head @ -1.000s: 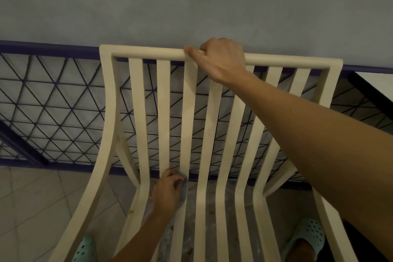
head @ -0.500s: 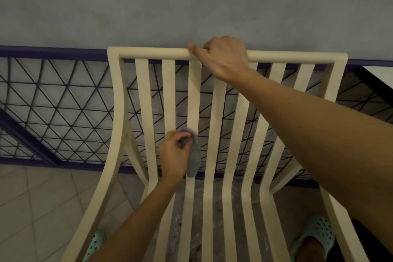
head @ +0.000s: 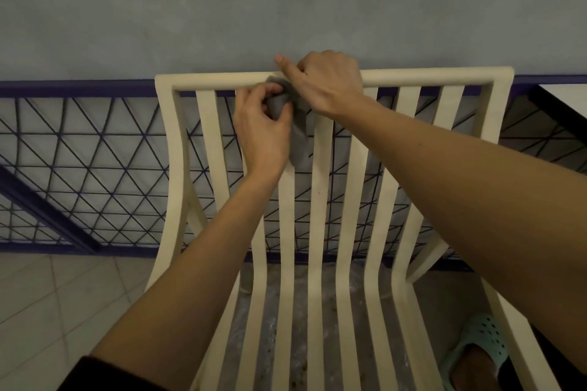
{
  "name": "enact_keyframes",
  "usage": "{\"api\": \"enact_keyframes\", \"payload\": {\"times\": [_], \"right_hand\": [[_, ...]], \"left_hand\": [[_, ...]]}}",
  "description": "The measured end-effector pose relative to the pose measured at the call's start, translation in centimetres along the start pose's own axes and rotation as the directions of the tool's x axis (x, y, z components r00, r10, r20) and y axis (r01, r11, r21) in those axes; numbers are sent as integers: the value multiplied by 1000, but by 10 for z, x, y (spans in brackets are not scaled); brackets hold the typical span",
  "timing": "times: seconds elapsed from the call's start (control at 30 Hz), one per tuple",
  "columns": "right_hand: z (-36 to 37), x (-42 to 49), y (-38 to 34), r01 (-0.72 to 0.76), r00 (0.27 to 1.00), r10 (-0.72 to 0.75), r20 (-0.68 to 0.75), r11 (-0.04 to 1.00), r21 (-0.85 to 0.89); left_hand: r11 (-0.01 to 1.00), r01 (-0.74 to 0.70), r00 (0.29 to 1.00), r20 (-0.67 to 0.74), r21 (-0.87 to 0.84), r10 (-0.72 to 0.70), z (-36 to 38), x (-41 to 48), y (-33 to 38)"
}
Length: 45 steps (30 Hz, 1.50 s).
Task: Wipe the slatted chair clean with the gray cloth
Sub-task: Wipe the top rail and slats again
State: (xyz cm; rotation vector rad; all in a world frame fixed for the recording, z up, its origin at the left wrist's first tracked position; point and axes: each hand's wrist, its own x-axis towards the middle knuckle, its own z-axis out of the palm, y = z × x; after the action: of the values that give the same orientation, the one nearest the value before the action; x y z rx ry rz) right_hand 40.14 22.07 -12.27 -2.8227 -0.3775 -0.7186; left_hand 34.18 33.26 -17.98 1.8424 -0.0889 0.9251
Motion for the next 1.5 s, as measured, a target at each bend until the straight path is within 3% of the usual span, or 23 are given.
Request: {"api": "enact_keyframes", "payload": {"times": [0.47, 0.73, 0.83, 0.97, 1.07, 1.2, 1.37, 1.5], "right_hand": [[5, 2, 1, -13, 1000, 13, -22, 1000, 4], [5, 3, 1, -9, 1000, 9, -10, 1000, -1], [-4, 3, 3, 12, 997, -16, 70, 998, 62], [-30, 3, 22, 23, 967, -92, 237, 961, 277], [-46, -6, 61, -27, 939, -40, 342, 982, 188], [-55, -21, 93, -37, 912, 9, 410, 998, 60], [-51, -19, 86, -46, 945, 38, 326, 999, 17], [-46, -16, 87, -48, 950, 60, 308, 998, -45]], "left_hand": [[976, -126, 989, 103, 180, 109, -2, -56, -47], [972, -85, 976, 216, 219, 36, -13, -99, -76], [958, -33, 952, 300, 284, -56, -19, -110, -85], [941, 0, 902, 406, 337, -145, -31, -112, -86], [937, 13, 885, 432, 349, -173, -36, -100, -72], [969, -46, 912, 406, 244, -58, -34, -75, -40], [982, -173, 945, 292, 75, 144, -7, -32, 12], [963, -266, 931, 273, 52, 242, 20, -5, 36]]}}
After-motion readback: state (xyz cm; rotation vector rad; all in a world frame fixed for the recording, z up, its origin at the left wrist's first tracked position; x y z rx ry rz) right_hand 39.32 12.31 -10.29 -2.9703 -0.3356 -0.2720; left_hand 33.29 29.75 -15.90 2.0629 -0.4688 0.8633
